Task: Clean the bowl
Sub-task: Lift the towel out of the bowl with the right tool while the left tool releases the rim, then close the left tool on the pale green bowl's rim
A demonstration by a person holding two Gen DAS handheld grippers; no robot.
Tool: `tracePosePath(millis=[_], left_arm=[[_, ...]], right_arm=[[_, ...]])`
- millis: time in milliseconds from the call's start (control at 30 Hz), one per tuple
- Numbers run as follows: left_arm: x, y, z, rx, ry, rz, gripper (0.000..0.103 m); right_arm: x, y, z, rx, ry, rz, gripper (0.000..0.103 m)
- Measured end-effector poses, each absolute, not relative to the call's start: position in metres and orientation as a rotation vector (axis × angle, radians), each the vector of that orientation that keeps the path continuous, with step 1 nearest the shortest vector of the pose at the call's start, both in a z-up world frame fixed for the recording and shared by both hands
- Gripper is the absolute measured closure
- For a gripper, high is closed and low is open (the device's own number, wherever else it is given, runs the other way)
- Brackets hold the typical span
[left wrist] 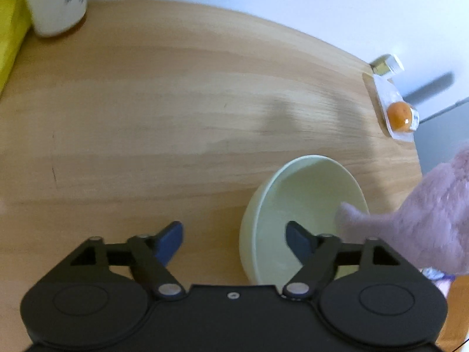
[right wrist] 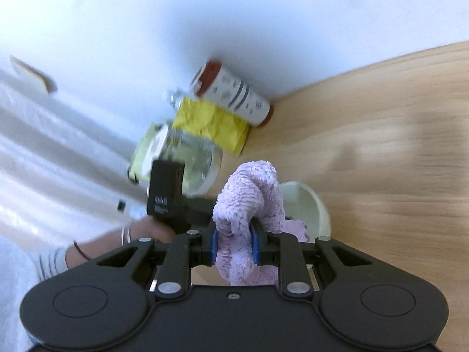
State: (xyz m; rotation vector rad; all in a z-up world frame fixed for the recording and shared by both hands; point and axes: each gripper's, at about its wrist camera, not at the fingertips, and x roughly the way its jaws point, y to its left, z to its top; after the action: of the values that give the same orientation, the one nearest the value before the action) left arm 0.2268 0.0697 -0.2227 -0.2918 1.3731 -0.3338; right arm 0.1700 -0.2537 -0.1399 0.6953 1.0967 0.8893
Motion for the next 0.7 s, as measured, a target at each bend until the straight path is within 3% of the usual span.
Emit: tracePosePath(millis=[167, 233, 567, 700], left_arm=[[0.224, 0.070, -0.221, -0.296, 1.361, -0.294, 0.009], [0.223, 0.067, -0.220, -0.275, 1.351, -0.274, 0.001], [0.218, 0.065, -0.218, -0.285, 1.343, -0.211, 0.001], [0.213, 0.069, -0.222, -0.407, 1.336, -0.185, 0.001]], right_arm=[[0.170, -0.276, -0.138, 0.753, 1.016, 0.824, 0.077], [0.171, -0.283, -0.137, 0.746, 1.001, 0.797, 0.077], [0.183, -0.291, -0.151, 0.709, 1.025, 0.717, 0.080], [0.185, -0.294, -0.153, 0.719, 1.012, 0.712, 0.080]])
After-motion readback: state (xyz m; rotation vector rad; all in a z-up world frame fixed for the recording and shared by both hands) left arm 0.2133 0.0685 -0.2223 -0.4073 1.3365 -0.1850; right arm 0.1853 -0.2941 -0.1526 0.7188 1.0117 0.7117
